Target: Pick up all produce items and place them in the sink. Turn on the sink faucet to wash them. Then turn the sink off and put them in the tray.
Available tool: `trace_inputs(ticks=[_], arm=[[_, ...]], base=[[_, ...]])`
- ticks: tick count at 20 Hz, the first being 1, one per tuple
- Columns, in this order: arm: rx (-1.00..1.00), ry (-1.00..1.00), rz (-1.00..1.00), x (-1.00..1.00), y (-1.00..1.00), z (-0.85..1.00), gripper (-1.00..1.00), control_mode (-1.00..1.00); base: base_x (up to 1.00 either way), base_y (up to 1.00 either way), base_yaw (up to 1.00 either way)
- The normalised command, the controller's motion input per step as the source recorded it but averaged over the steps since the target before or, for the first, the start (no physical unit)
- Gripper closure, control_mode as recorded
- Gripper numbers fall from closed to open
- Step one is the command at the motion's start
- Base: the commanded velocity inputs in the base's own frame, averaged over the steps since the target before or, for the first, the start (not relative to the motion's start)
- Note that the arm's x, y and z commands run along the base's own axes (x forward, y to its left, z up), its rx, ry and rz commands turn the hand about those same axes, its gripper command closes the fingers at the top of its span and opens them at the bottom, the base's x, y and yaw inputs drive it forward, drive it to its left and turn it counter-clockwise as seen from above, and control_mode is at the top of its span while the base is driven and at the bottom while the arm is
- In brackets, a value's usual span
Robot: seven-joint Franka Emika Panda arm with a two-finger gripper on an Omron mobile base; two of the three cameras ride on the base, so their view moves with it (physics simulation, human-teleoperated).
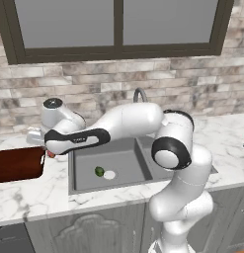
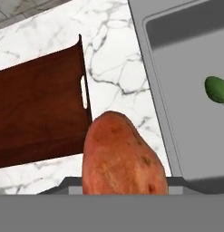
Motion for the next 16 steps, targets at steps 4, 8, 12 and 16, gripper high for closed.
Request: trace_inputs(ticks=[4,8,12,16], arm=[[0.0,0.03,0.0,0.0,0.33,-0.26,1.0,-1.0],[0.0,0.01,0.0,0.0,0.32,-0.26,1.0,-1.0],[0.0,0.0,0.0,0.04,0.32,-0.21,1.0,-1.0],[-0.01,0.0,0.0,0.15,0.21,-0.27,1.0,-1.0]], base=[[0.0,0.0,0.0],[0.0,0.0,0.0],[0.0,0.0,0.0],[0.0,0.0,0.0]])
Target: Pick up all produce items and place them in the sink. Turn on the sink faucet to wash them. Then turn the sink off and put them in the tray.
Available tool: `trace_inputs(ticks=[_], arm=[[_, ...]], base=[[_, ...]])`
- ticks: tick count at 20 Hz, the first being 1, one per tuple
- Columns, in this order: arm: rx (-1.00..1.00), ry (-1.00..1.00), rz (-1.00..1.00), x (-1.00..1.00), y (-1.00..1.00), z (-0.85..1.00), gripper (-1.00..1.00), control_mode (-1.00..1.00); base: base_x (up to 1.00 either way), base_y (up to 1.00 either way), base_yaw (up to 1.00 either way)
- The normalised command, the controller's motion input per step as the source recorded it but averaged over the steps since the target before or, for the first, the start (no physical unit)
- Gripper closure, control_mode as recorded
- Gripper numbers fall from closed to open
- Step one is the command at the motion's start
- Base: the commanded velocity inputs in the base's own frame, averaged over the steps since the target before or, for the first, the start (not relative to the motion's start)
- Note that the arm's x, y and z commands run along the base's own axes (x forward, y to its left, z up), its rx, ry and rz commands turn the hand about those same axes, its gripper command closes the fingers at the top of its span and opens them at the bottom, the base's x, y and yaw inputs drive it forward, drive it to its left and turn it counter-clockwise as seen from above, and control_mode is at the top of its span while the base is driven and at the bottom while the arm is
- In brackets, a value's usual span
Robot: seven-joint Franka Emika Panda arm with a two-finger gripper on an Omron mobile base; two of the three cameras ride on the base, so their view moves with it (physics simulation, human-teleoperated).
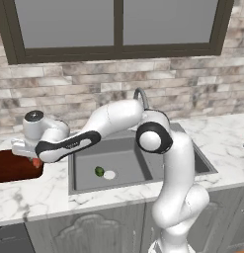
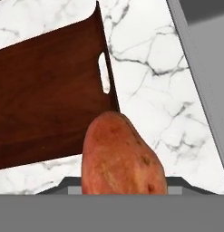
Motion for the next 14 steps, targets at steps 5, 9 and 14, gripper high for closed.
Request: trace_inputs(ticks=[5,9,14], arm=[[-0.02,0.0,-0.03,0.27,0.07,-0.25,1.0,-1.0],[0.0,0.01,-0.02,0.28,0.06,-0.22,1.0,-1.0],[0.0,0.03,-0.01,0.3,0.06,-0.22,1.0,-1.0]], base=[[0.0,0.0,0.0],[0.0,0.0,0.0],[0.0,0.0,0.0]])
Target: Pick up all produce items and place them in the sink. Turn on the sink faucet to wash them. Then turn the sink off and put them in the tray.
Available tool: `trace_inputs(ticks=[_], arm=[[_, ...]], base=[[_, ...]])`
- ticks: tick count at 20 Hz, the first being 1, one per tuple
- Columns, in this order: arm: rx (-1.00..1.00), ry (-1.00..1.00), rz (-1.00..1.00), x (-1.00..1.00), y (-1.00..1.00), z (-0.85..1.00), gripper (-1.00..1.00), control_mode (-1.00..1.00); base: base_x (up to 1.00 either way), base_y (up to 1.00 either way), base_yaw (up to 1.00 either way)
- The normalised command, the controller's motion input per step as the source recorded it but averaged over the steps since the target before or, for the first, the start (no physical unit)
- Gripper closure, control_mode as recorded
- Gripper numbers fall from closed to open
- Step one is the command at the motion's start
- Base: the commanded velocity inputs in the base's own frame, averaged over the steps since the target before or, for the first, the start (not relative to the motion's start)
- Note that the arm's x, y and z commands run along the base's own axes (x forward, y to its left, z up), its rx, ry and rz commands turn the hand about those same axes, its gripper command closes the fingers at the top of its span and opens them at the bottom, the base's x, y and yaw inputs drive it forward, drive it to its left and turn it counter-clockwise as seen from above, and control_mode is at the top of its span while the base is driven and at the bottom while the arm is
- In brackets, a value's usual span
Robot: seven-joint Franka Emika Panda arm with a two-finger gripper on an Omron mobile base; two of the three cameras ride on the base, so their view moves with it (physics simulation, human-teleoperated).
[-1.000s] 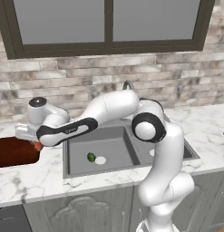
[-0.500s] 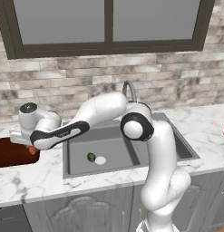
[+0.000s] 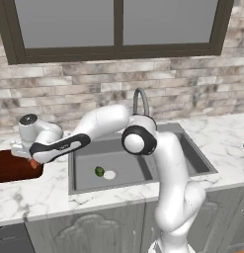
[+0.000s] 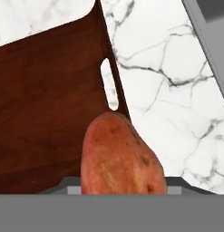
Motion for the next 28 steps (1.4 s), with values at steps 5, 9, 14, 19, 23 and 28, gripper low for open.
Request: trace_inputs(ticks=[5,9,14,19,23,28], arm=[[0.0,0.02,0.0,0.28,0.02,-0.2,1.0,-1.0],[0.0,0.03,0.0,0.27,0.07,-0.18,1.0,-1.0],[-0.01,0.03,0.0,0.21,0.14,-0.2,1.0,-1.0],[0.0,0.01,0.0,0.07,0.13,-0.14,1.0,-1.0],[0.0,0.01,0.0,0.08,0.13,-0.12,-1.0,-1.0],[0.0,0.02,0.0,0.09,0.08,-0.02,-1.0,-1.0]], base=[[0.0,0.0,0.0],[0.0,0.0,0.0],[0.0,0.0,0.0],[0.0,0.0,0.0],[0.0,0.0,0.0],[0.0,0.0,0.0]])
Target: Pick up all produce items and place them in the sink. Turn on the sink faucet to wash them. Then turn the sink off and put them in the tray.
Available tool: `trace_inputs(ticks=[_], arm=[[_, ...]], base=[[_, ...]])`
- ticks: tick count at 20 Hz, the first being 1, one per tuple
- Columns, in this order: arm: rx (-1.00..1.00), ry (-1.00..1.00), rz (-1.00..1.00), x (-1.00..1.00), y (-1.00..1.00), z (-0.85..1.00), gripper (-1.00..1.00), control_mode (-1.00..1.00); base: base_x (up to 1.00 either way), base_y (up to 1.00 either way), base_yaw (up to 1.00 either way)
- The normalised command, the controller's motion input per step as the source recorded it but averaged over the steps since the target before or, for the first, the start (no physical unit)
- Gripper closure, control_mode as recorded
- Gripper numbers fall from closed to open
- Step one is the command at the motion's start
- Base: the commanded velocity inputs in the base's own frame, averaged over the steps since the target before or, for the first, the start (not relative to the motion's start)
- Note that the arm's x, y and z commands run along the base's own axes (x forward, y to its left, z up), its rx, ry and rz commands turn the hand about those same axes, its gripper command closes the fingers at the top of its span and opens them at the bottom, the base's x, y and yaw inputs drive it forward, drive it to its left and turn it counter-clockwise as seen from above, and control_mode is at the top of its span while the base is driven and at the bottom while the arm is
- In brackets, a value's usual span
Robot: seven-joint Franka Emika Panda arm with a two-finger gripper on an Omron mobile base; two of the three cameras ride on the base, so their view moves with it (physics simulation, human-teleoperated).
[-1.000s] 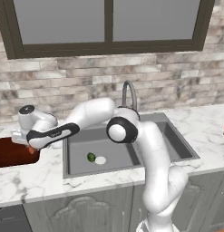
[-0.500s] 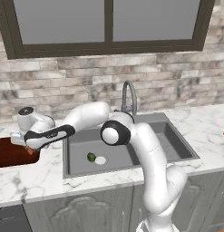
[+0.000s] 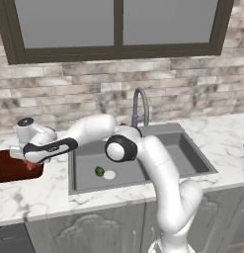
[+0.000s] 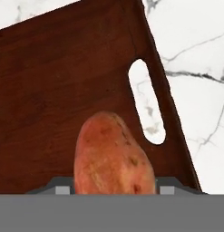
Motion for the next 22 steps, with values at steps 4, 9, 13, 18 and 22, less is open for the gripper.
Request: trace_inputs(ticks=[4,9,13,18,22], arm=[[0.0,0.02,0.0,0.09,0.01,0.0,-1.0,-1.0],[0.0,0.0,0.0,0.02,0.0,0.19,-1.0,-1.0],[0.0,0.0,0.0,-0.01,-0.02,0.45,-1.0,-1.0],[0.0,0.0,-0.03,-0.14,-0.22,0.4,-1.0,-1.0],[0.01,0.0,-0.02,-0.25,-0.42,0.22,-1.0,-1.0]], base=[[0.0,0.0,0.0],[0.0,0.0,0.0],[0.0,0.0,0.0],[0.0,0.0,0.0],[0.0,0.0,0.0]])
